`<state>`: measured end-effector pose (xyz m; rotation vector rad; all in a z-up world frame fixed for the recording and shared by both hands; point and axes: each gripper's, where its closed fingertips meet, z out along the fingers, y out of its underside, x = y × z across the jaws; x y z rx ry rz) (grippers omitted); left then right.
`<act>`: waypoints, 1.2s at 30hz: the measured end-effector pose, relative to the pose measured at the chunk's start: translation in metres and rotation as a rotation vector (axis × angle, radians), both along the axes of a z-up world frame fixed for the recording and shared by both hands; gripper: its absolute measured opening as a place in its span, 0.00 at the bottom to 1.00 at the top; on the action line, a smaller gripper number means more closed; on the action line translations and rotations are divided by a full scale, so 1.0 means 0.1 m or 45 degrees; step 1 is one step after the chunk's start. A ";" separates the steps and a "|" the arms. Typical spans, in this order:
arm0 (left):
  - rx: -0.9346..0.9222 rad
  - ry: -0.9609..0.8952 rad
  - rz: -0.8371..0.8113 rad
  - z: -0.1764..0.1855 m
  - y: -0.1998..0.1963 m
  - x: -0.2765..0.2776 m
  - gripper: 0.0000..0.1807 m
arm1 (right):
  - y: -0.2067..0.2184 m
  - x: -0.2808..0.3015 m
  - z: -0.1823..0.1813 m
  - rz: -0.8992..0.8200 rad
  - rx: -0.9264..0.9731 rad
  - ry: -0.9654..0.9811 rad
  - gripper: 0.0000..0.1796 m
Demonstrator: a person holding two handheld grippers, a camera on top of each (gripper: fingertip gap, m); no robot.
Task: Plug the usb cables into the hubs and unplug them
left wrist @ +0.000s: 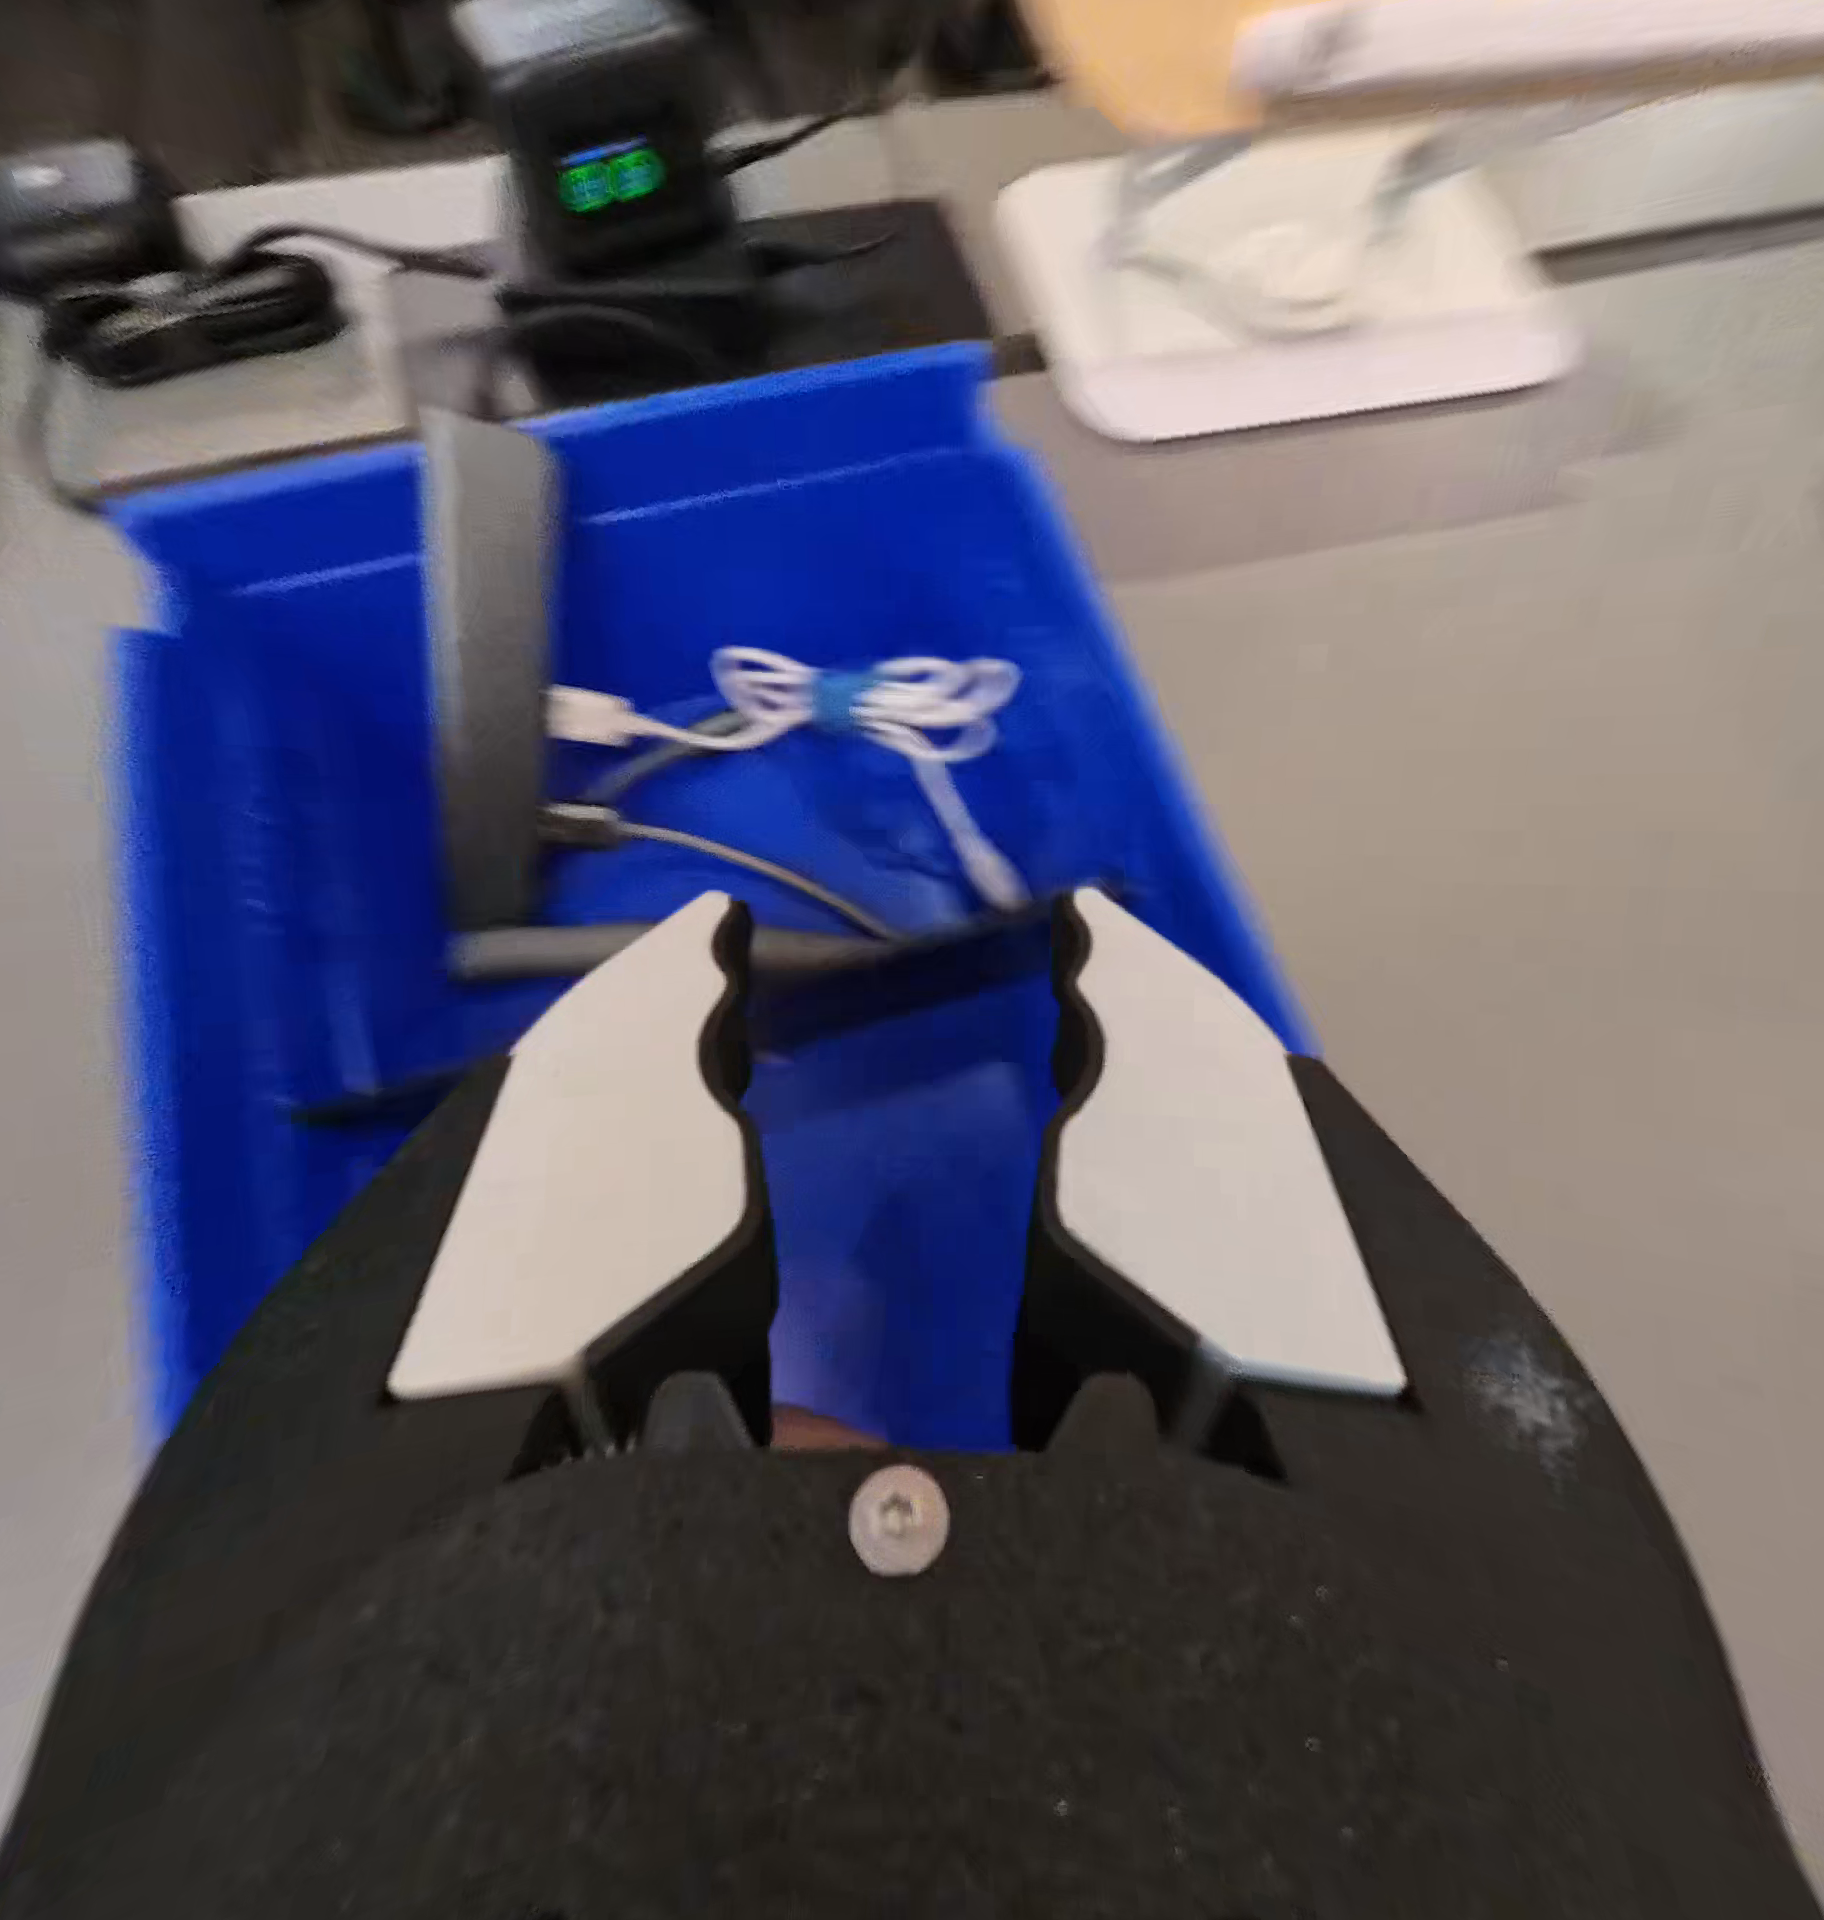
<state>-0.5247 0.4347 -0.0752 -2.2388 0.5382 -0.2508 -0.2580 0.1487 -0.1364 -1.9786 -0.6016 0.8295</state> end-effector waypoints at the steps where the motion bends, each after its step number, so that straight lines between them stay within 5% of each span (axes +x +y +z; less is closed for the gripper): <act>1: -0.020 0.069 0.051 -0.05 0.25 -0.11 0.32 | 0.01 0.01 -0.03 0.003 0.005 -0.025 0.24; 7: -0.178 0.378 0.169 -0.45 1.11 -0.45 0.35 | 0.00 0.00 -0.01 0.024 0.037 -0.034 0.24; 11: -0.174 0.475 0.161 -0.57 1.28 -0.51 0.19 | -0.02 0.04 -0.04 0.023 0.038 -0.056 0.24; 13: -0.168 0.491 0.143 -0.55 1.28 -0.52 0.19 | -0.02 0.05 -0.04 0.018 0.028 -0.046 0.24; 19: 0.079 0.430 0.080 0.30 1.15 -0.46 0.19 | -0.02 0.09 0.01 -0.005 0.049 -0.029 0.23; 24: 0.351 0.348 -0.042 1.54 0.70 -0.16 0.18 | 0.12 0.09 0.37 -0.065 0.170 0.050 0.24; 28: 0.488 0.331 -0.266 2.29 0.03 0.40 0.18 | 0.26 0.07 1.09 -0.124 0.442 0.039 0.24; 32: 0.520 0.293 -0.589 2.51 -0.79 1.18 0.18 | 0.34 0.07 2.00 -0.177 0.644 0.073 0.23; 36: 0.604 0.449 -0.812 2.25 -1.46 1.82 0.18 | 0.29 0.16 2.82 -0.169 0.639 0.347 0.22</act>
